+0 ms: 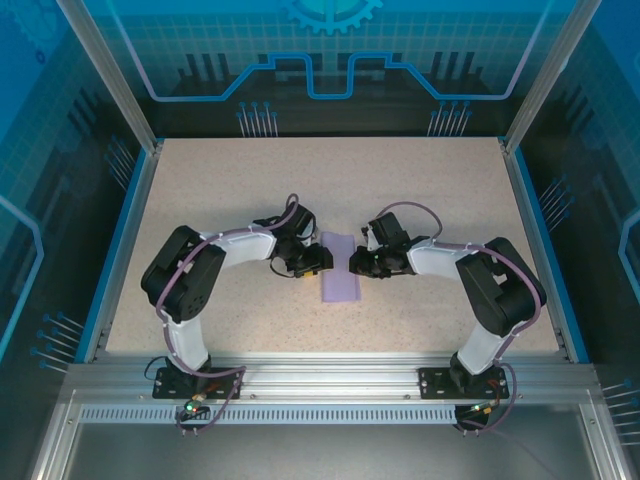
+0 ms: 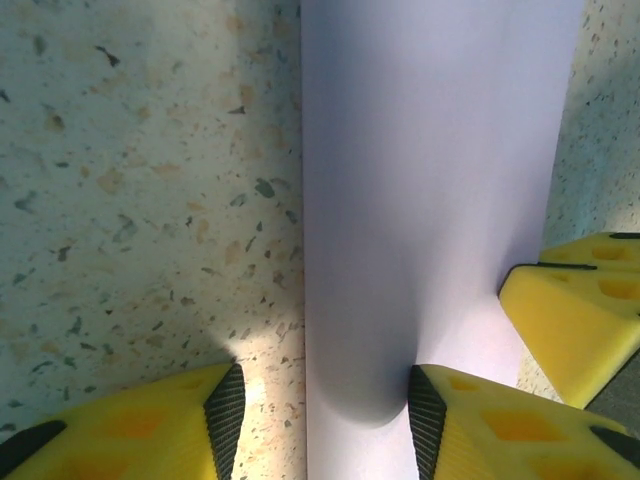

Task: Fold a paper plane with a square sheet of paper (fold left side to right side)
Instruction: Hold the square sheet of paper at the center of the table.

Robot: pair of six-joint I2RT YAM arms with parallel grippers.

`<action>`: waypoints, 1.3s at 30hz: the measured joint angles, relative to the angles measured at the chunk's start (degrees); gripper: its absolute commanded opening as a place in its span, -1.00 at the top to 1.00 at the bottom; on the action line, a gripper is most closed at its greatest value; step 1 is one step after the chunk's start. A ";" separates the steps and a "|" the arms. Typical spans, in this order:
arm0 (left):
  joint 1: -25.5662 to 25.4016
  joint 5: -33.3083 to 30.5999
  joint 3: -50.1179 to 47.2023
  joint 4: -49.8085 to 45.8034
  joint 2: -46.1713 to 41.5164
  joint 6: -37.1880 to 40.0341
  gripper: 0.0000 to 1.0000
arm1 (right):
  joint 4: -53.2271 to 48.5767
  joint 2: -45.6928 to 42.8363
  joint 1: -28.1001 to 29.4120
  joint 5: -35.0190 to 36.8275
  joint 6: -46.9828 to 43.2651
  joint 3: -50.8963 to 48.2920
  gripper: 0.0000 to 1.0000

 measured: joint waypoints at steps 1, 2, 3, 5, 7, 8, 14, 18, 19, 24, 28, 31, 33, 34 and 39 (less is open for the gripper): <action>0.00 -0.02 0.22 -0.28 0.15 0.00 0.01 | -0.11 -0.04 0.02 0.31 -0.13 0.00 0.47; -0.02 -0.04 0.44 -0.61 0.28 0.00 0.01 | -0.35 -0.20 0.00 0.68 -0.20 -0.02 0.40; -0.07 -0.11 0.70 -0.94 0.44 0.02 0.01 | -0.59 -0.55 0.02 1.18 -0.31 -0.02 0.36; -0.24 -0.48 1.27 -1.62 0.83 0.02 0.01 | -1.49 -1.97 0.00 2.58 -0.48 -0.15 0.30; -0.37 -0.90 1.99 -2.56 1.18 0.04 0.01 | -2.62 -4.68 0.00 4.55 -0.66 -0.57 0.22; -0.48 -1.05 2.25 -2.95 1.33 0.04 0.00 | -3.15 -6.08 0.00 5.53 -0.72 -0.85 0.17; -0.85 -1.92 4.11 -5.31 2.38 0.02 -0.01 | -5.73 -16.17 -0.44 10.95 -0.24 -4.46 -0.05; -1.07 -2.23 5.62 -7.08 3.21 0.00 -0.02 | -7.63 -21.92 -0.98 13.40 0.66 -6.93 -0.14; -1.11 -2.36 5.99 -7.50 3.45 -0.04 -0.02 | -8.17 -23.15 -1.09 13.81 0.87 -7.41 -0.16; -1.25 -2.58 7.65 -9.51 4.46 -0.66 -0.03 | -10.69 -27.30 -1.62 15.28 1.16 -8.79 -0.18; -1.36 -2.62 8.79 -10.75 5.11 -0.70 -0.06 | -12.11 -29.99 -1.95 15.93 1.36 -9.46 -0.19; -1.53 -2.95 9.55 -11.65 5.53 -0.85 -0.07 | -12.92 -31.12 -2.25 16.52 1.55 -9.99 -0.19; -1.64 -3.17 10.12 -12.35 5.84 -0.85 -0.08 | -13.38 -31.67 -2.38 16.65 1.55 -10.34 -0.19; -1.73 -3.34 10.38 -12.70 5.95 -0.83 -0.08 | -13.64 -31.89 -2.38 16.76 1.55 -10.47 -0.19; -2.12 -4.04 11.28 -13.70 6.43 -0.85 -0.09 | -14.14 -32.89 -2.64 16.81 1.55 -10.73 -0.19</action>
